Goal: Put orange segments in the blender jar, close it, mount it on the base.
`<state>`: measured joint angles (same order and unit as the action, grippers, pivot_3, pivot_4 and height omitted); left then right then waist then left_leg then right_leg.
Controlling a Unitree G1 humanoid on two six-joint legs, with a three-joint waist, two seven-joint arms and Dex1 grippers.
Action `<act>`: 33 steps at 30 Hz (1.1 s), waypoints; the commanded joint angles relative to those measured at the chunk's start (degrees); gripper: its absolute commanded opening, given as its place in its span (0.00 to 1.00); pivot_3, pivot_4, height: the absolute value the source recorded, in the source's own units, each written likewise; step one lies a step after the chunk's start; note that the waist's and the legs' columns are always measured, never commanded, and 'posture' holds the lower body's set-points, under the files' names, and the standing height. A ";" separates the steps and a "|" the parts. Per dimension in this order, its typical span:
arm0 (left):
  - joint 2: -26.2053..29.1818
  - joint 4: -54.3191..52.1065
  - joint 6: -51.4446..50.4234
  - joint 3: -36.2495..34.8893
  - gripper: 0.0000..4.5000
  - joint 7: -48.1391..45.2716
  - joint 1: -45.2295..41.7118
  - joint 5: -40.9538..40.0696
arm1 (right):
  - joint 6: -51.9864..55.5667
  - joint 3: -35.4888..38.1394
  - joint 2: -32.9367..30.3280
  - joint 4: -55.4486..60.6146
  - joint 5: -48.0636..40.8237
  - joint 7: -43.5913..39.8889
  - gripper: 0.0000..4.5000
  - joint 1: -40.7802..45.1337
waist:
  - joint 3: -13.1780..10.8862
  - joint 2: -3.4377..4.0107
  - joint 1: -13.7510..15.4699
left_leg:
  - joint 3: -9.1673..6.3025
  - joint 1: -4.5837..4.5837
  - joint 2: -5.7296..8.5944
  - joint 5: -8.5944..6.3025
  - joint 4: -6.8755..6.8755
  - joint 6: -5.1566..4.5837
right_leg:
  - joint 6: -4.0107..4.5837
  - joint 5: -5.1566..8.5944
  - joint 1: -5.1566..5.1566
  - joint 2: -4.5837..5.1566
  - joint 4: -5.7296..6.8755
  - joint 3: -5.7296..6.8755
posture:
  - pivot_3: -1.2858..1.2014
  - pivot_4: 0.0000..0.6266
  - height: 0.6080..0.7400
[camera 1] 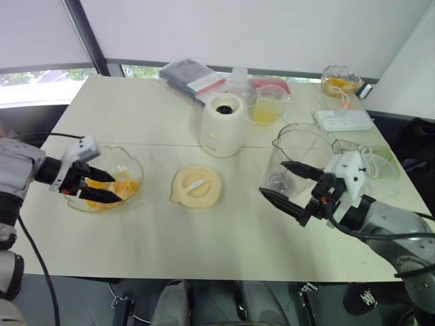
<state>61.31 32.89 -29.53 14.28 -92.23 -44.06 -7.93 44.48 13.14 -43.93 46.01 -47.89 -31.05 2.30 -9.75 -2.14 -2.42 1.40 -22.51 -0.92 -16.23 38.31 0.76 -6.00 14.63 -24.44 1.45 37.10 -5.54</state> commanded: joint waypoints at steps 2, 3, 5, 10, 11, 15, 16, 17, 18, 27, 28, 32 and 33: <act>-1.52 6.58 2.82 2.86 1.00 -0.27 -5.22 3.66 | -0.07 -0.45 -3.51 2.46 -2.74 -3.71 0.99 3.40 | 0.00 0.00 0.06 | 0.01 -0.01 0.03 0.00 0.00 0.00 | 0.00 0.00 0.01 0.00 -0.01 0.01 | 0.52 0.24 1.00; -2.12 8.20 3.26 3.22 1.00 -0.27 -6.17 4.57 | -0.08 -0.79 -3.85 2.44 -3.04 -3.83 0.99 4.62 | 0.00 0.00 0.05 | 0.01 -0.01 0.04 0.00 0.00 0.00 | 0.00 0.00 0.01 0.00 -0.01 0.01 | 0.52 0.24 1.00; -3.09 10.84 4.73 4.18 1.00 -0.15 -7.46 6.83 | -0.04 -1.91 -4.29 2.37 -2.94 -3.96 0.99 7.09 | -0.01 -0.02 -0.02 | 0.02 -0.02 0.04 0.00 0.00 0.00 | -0.01 0.00 -0.01 0.00 -0.01 0.01 | 0.52 0.24 1.00; -7.25 15.44 2.99 5.98 1.00 1.89 -10.35 11.20 | 0.33 -5.85 -2.67 2.01 -2.44 -2.19 0.99 11.21 | -0.01 -0.05 0.06 | -0.01 -0.05 0.02 0.00 0.00 0.00 | -0.11 -0.06 -0.04 -0.02 0.00 0.04 | 0.52 0.24 1.00; -8.02 16.14 2.12 6.19 1.00 2.10 -10.90 11.87 | 0.31 -6.45 -2.37 1.97 -2.13 -1.88 0.99 11.36 | -0.01 -0.05 0.13 | -0.01 -0.07 0.01 0.00 0.00 0.00 | -0.13 -0.07 -0.04 -0.02 0.00 0.08 | 0.52 0.24 1.00; -10.92 19.13 0.52 7.23 1.00 4.38 -13.18 14.95 | 0.01 -8.78 -1.14 1.92 -0.30 -0.28 0.99 11.27 | -0.02 -0.07 0.19 | -0.02 -0.14 0.00 0.00 0.00 0.00 | -0.16 -0.09 -0.05 0.02 -0.02 0.10 | 0.52 0.24 1.00; -11.78 20.00 -0.28 7.27 1.00 5.81 -13.82 15.72 | -0.08 -9.22 -0.89 1.98 0.12 0.09 0.99 11.12 | -0.02 -0.07 0.25 | -0.03 -0.15 0.01 0.00 0.00 0.00 | -0.17 -0.09 -0.05 0.03 -0.02 0.10 | 0.52 0.24 1.00; -12.44 20.56 -0.84 7.17 1.00 6.94 -14.22 16.29 | -0.10 -9.43 -0.71 2.10 0.39 0.31 0.99 10.93 | -0.02 -0.07 0.27 | -0.05 -0.16 0.01 0.00 0.00 0.00 | -0.18 -0.10 -0.05 0.05 -0.02 0.10 | 0.52 0.24 1.00; -12.90 21.16 -0.99 7.01 1.00 7.71 -14.48 16.76 | -0.11 -9.75 -0.51 2.15 0.70 0.50 0.99 10.89 | -0.02 -0.07 0.24 | -0.06 -0.16 0.02 0.00 0.01 0.00 | -0.18 -0.10 -0.05 0.05 -0.02 0.10 | 0.52 0.24 1.00; -14.52 21.63 -3.81 7.75 1.00 11.60 -14.48 20.23 | 0.75 -9.21 -1.06 0.47 -0.26 -1.43 0.99 10.55 | -0.02 -0.07 -0.02 | -0.15 -0.15 0.00 0.00 0.00 0.00 | -0.20 -0.11 -0.09 0.03 0.05 0.12 | 0.52 0.24 1.00; -14.63 21.31 -4.44 7.81 1.00 11.73 -14.27 20.51 | 0.86 -9.10 -1.33 0.09 -0.48 -2.03 0.99 10.70 | -0.02 -0.08 0.01 | -0.15 -0.15 0.00 0.00 0.00 0.00 | -0.20 -0.11 -0.09 0.03 0.05 0.12 | 0.52 0.24 1.00; -15.33 20.15 -7.11 7.99 1.00 13.47 -13.20 21.71 | 0.86 -9.20 -2.49 -1.52 -0.41 -4.57 0.99 11.40 | -0.02 -0.08 0.05 | -0.15 -0.15 0.00 0.00 0.01 0.00 | -0.20 -0.11 -0.08 0.05 0.04 0.11 | 0.52 0.24 1.00; -15.49 19.93 -7.84 8.09 1.00 13.79 -12.96 21.89 | 0.73 -9.31 -2.66 -1.94 -0.22 -5.05 0.99 11.68 | -0.02 -0.08 0.05 | -0.15 -0.16 0.00 0.00 0.01 0.00 | -0.20 -0.11 -0.08 0.06 0.04 0.11 | 0.52 0.24 1.00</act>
<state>45.71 54.12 -36.08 21.79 -79.13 -56.93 12.80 45.83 2.77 -46.15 44.00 -47.65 -35.04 12.86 -9.77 -2.21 -2.37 1.25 -22.66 -0.92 -16.23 38.32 0.76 -6.20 14.52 -24.53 1.50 37.14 -5.43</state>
